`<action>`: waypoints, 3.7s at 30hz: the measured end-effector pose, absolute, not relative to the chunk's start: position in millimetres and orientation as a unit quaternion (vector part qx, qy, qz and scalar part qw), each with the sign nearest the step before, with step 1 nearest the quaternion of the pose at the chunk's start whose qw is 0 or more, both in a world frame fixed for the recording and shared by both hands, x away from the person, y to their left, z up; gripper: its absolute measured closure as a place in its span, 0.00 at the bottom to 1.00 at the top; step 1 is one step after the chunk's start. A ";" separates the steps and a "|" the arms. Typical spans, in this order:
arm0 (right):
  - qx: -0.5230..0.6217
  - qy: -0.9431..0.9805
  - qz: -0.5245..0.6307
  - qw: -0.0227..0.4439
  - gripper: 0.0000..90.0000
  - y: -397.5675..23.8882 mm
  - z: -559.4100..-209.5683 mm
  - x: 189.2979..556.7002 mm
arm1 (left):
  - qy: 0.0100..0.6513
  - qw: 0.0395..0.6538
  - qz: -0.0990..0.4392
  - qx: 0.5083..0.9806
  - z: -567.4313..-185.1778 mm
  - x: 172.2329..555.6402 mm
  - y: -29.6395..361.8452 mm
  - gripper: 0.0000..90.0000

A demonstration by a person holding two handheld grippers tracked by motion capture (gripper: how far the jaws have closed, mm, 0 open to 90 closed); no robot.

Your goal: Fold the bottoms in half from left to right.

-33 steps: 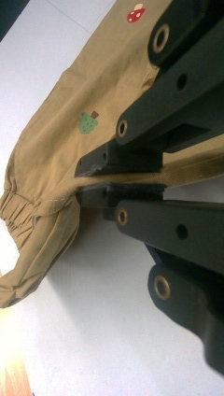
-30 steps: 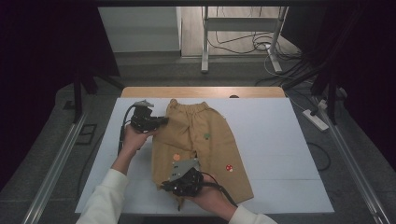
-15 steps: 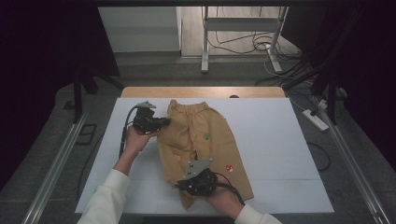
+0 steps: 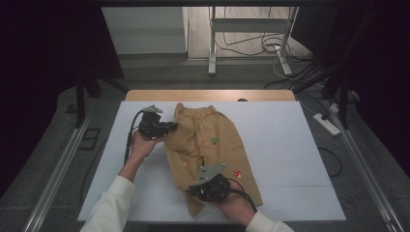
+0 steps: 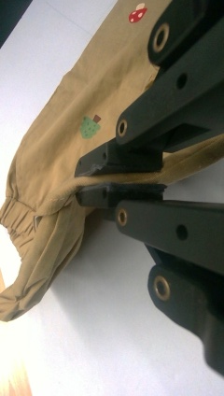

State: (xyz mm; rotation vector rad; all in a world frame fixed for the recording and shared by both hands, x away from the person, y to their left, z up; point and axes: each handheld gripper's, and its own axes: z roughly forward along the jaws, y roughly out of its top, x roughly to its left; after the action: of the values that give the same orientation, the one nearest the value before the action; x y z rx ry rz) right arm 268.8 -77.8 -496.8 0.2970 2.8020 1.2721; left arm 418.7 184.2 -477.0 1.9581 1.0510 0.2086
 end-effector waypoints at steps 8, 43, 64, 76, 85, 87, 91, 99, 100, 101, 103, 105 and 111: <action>0.103 0.905 0.412 0.030 0.95 -91.4 -496.1 267.8 | 0.418 0.443 0.081 0.789 -477.4 418.7 180.2 0.93; 0.167 0.891 0.420 0.051 0.95 -152.1 -492.9 271.2 | 0.396 0.451 0.075 0.796 -480.0 425.7 150.4 0.92; 0.187 0.884 0.423 0.063 0.95 -178.2 -489.6 267.4 | 0.387 0.458 0.074 0.797 -480.0 423.3 135.4 0.91; 0.195 0.882 0.424 0.068 0.95 -186.6 -488.7 266.8 | 0.386 0.463 0.076 0.794 -480.2 423.5 129.7 0.91; 0.200 0.880 0.425 0.073 0.95 -194.3 -487.8 265.4 | 0.384 0.467 0.075 0.793 -479.4 424.0 123.6 0.90; 0.202 0.879 0.425 0.073 0.95 -195.1 -488.2 264.8 | 0.382 0.467 0.076 0.794 -479.5 424.3 122.4 0.90; 0.202 0.881 0.422 0.072 0.95 -195.8 -490.1 264.7 | 0.382 0.468 0.076 0.793 -480.1 424.9 119.8 0.91; 0.208 0.881 0.418 0.072 0.95 -199.7 -491.6 265.3 | 0.382 0.470 0.070 0.793 -481.9 427.5 115.4 0.92; 0.209 0.880 0.419 0.072 0.95 -200.3 -492.0 265.3 | 0.383 0.470 0.070 0.792 -482.1 428.4 114.5 0.92; 0.210 0.880 0.419 0.072 0.95 -200.9 -492.1 265.3 | 0.383 0.471 0.068 0.792 -482.3 429.2 113.3 0.92; 0.212 0.880 0.418 0.073 0.95 -202.3 -492.3 265.2 | 0.383 0.470 0.068 0.792 -483.2 430.9 110.1 0.92; 0.213 0.880 0.418 0.072 0.95 -203.4 -492.6 265.5 | 0.383 0.468 0.068 0.793 -484.3 432.7 106.8 0.92; 0.220 0.880 0.414 0.072 0.95 -207.4 -494.3 266.8 | 0.384 0.462 0.066 0.797 -483.9 437.3 100.6 0.92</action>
State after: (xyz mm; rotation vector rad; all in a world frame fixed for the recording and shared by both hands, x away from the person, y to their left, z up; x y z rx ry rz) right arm 266.8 -207.4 -494.3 0.6613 2.6454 1.2438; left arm 437.3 100.6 -483.9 1.9600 0.9456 0.1613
